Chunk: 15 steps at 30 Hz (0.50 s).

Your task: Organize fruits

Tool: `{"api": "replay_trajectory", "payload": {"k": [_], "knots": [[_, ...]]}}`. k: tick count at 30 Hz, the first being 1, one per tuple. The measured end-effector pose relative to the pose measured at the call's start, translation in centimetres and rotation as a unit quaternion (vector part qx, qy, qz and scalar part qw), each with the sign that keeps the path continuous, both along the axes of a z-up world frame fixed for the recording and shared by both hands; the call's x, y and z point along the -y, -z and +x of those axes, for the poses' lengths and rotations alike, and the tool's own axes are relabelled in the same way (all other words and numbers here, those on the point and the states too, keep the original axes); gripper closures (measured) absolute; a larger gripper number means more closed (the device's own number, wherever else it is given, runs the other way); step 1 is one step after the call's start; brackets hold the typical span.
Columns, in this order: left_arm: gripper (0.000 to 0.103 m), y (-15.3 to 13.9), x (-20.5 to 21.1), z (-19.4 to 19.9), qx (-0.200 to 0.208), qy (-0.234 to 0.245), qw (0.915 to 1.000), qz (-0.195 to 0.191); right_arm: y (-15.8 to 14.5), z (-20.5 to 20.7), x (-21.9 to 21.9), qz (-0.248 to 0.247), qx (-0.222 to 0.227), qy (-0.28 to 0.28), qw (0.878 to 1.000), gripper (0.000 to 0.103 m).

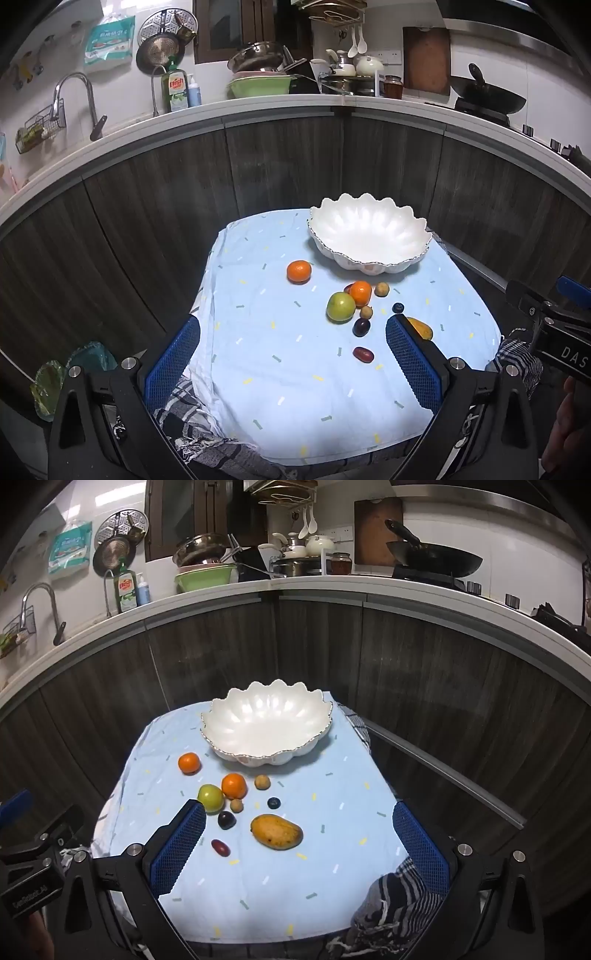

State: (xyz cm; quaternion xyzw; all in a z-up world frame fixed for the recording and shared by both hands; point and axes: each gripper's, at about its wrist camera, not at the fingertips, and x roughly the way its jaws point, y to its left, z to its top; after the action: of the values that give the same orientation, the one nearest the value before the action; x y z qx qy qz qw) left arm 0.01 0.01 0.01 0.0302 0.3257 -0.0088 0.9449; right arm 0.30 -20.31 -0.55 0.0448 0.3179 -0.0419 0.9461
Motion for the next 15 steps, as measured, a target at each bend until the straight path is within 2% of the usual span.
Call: {"api": "replay_trajectory", "payload": {"k": [15], "knots": [[0.001,0.12,-0.68,0.33,-0.001,-0.002,1.0,-0.007,-0.44,-0.15,-0.13,-0.006,0.002,0.0,1.0,0.0]]}}
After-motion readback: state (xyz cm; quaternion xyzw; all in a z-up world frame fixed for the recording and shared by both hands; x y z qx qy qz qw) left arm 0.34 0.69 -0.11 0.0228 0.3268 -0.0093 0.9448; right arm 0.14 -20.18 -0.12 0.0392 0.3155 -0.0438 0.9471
